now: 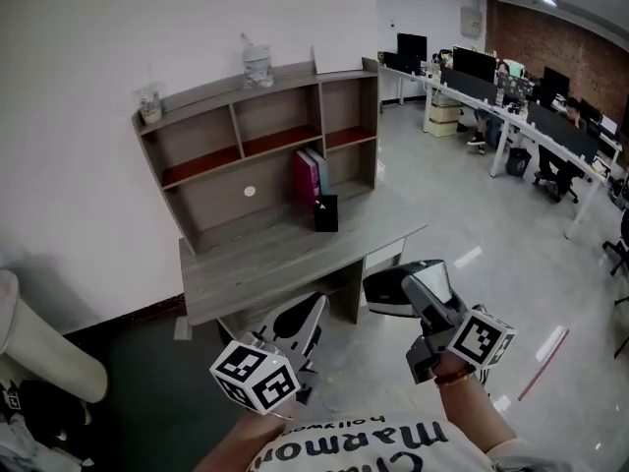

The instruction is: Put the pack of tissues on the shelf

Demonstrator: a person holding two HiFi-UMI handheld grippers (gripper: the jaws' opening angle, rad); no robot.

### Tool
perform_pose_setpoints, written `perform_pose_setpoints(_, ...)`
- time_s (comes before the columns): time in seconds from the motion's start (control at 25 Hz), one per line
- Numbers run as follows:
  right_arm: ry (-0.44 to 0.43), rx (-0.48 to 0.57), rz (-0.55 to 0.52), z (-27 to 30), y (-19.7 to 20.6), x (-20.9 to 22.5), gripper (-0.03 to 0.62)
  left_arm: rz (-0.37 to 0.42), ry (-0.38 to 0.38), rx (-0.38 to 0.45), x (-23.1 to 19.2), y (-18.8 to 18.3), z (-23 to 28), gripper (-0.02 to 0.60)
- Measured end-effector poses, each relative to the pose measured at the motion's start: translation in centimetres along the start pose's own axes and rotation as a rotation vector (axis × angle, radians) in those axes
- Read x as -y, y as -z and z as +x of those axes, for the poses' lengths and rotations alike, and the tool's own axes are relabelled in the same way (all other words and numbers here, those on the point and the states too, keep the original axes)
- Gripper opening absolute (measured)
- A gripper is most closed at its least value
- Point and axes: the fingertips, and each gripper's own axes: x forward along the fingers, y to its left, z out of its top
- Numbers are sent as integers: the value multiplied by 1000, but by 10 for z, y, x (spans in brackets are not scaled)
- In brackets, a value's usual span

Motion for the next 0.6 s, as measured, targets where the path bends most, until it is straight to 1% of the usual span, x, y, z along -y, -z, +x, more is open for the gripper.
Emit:
perform_pose_setpoints(0.16, -25, 22, 2, 23, -27, 26, 480, -7, -29, 23, -18, -4, 37, 18)
perform_pose_setpoints(0.32, -19, 21, -24, 36, -45, 53, 480, 10, -37, 51, -26, -4, 68, 18)
perform_pose_setpoints(0.44, -31, 28, -12, 42, -51, 69, 480, 10, -37, 38, -30, 6, 85, 18)
perform_pose_setpoints(0.6, -22, 4, 12, 48, -50, 87, 480, -18, -46, 13, -37, 19, 100, 18)
